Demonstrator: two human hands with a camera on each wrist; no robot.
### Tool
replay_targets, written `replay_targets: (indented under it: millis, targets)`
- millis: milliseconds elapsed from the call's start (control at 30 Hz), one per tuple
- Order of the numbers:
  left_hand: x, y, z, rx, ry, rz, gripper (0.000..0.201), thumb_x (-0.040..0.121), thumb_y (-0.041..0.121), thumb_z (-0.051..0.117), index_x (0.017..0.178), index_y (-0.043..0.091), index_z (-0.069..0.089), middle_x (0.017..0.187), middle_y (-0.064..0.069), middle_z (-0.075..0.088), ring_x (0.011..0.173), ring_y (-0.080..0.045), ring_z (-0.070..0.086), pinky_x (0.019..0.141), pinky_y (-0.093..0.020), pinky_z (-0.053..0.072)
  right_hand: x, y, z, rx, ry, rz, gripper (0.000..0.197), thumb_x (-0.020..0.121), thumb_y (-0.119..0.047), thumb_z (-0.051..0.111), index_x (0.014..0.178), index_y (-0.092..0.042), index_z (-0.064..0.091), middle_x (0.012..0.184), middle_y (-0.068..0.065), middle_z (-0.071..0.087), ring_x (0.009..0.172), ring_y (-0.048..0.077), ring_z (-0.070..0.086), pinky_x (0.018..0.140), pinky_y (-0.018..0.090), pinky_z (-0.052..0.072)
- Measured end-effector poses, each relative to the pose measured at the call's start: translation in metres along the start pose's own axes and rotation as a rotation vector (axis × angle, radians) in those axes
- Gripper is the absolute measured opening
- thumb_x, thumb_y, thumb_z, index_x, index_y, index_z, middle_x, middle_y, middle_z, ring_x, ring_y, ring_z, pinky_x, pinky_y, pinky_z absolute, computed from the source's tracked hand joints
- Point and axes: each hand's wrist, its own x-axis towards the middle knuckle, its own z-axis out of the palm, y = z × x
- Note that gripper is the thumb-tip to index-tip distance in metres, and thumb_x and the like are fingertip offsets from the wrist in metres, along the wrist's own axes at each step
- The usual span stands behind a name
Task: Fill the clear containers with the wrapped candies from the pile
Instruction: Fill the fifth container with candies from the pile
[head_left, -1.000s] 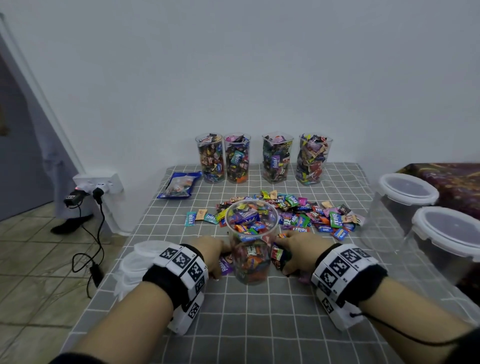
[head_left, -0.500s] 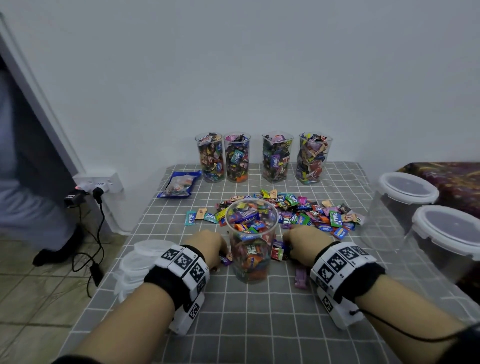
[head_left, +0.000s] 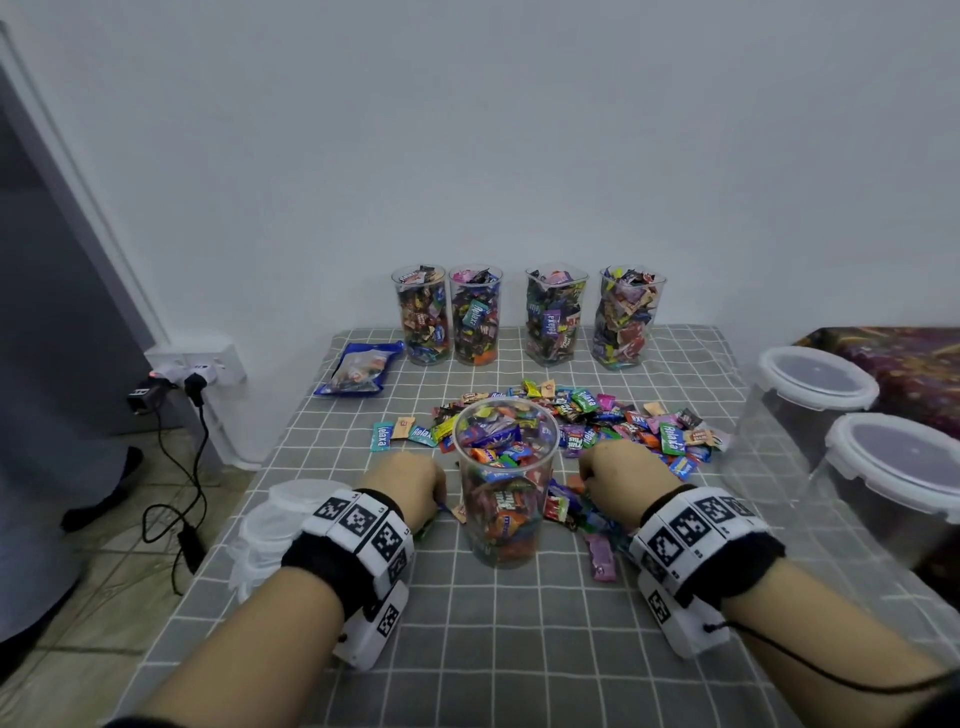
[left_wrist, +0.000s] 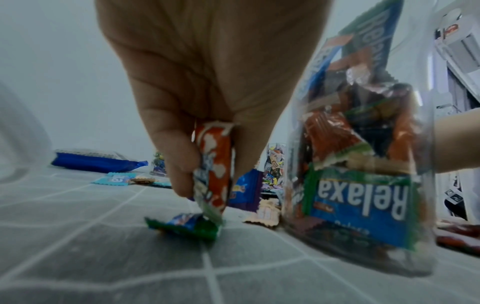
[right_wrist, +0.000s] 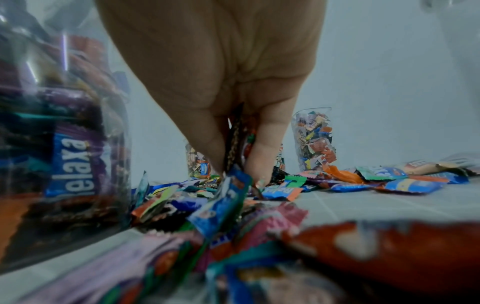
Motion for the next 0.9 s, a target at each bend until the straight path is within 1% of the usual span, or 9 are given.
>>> replay_targets:
  millis: [133,233,300,367,567,700,767,833,900]
  targets:
    - [-0.002,-0.003,-0.001,-0.042,0.031,-0.016,0.027,0.092,0.01,0.052,0.111,0.022,0.067,0.118,-0.002,0.063,0.108,-0.02,0.058,0.09,-0.029,0.049,-0.001,0.006,0.001,0.098,0.067,0.004,0.027,0.091,-0.006,0.044,0.106,-0.011,0.066,0.11,0.009,0.064,0.1,0.025,0.059,0.08,0.029,0.047]
    - [-0.002,-0.007,-0.003,-0.055,0.049,-0.028,0.028,0.092,0.011,0.053,0.112,0.025,0.066,0.121,-0.001,0.061,0.113,-0.019,0.055,0.095,-0.03,0.047,-0.003,0.01,0.001,0.153,0.116,-0.003,0.028,0.092,-0.008,0.044,0.108,-0.014,0.066,0.112,0.006,0.064,0.101,0.023,0.059,0.085,0.031,0.049]
    - [-0.003,-0.009,-0.004,-0.065,0.067,-0.045,0.03,0.091,0.011,0.054,0.113,0.027,0.065,0.122,-0.002,0.061,0.113,-0.019,0.055,0.094,-0.03,0.047,-0.006,0.012,0.001,0.182,0.161,-0.011,0.028,0.093,-0.009,0.044,0.108,-0.015,0.067,0.112,0.005,0.063,0.102,0.022,0.059,0.087,0.033,0.05]
    - [-0.006,-0.01,-0.006,-0.098,0.088,-0.071,0.03,0.09,0.011,0.054,0.113,0.028,0.065,0.12,-0.003,0.061,0.11,-0.02,0.057,0.091,-0.029,0.049,-0.009,0.012,0.001,0.206,0.207,-0.023,0.026,0.094,-0.011,0.045,0.106,-0.015,0.067,0.111,0.004,0.062,0.101,0.021,0.058,0.087,0.033,0.049]
    - [-0.015,-0.014,-0.013,-0.281,0.227,-0.101,0.027,0.087,0.007,0.055,0.103,0.023,0.07,0.108,-0.003,0.067,0.094,-0.019,0.064,0.086,-0.032,0.052,-0.018,0.009,-0.01,0.295,0.34,-0.071,0.024,0.095,-0.013,0.044,0.102,-0.011,0.067,0.108,0.004,0.062,0.098,0.021,0.056,0.082,0.029,0.044]
    - [-0.022,-0.012,-0.023,-0.389,0.315,-0.108,0.027,0.085,0.006,0.058,0.104,0.021,0.07,0.104,-0.002,0.069,0.093,-0.018,0.064,0.085,-0.03,0.051,-0.025,0.001,-0.034,0.381,0.522,-0.157,0.021,0.095,-0.012,0.048,0.1,-0.008,0.067,0.1,0.005,0.063,0.094,0.021,0.055,0.077,0.026,0.038]
    - [-0.023,-0.012,-0.03,-0.423,0.36,-0.098,0.027,0.085,0.006,0.058,0.105,0.02,0.07,0.096,-0.001,0.07,0.089,-0.015,0.063,0.082,-0.028,0.05,-0.03,-0.008,-0.047,0.435,0.635,-0.233,0.018,0.094,-0.011,0.051,0.098,-0.006,0.068,0.098,0.006,0.063,0.092,0.021,0.056,0.079,0.028,0.04]
    - [-0.025,-0.011,-0.036,-0.466,0.398,-0.087,0.025,0.085,0.006,0.058,0.103,0.019,0.07,0.088,0.001,0.068,0.081,-0.012,0.063,0.079,-0.025,0.05,-0.034,-0.018,-0.056,0.461,0.706,-0.305,0.016,0.093,-0.009,0.054,0.097,-0.004,0.068,0.099,0.007,0.064,0.092,0.02,0.057,0.081,0.027,0.042]
    - [-0.027,-0.01,-0.04,-0.491,0.418,-0.077,0.024,0.085,0.007,0.058,0.103,0.018,0.07,0.09,0.0,0.069,0.08,-0.013,0.064,0.08,-0.028,0.051,-0.037,-0.028,-0.062,0.465,0.729,-0.373,0.015,0.092,-0.008,0.055,0.097,-0.004,0.069,0.1,0.007,0.065,0.093,0.021,0.059,0.082,0.027,0.044]
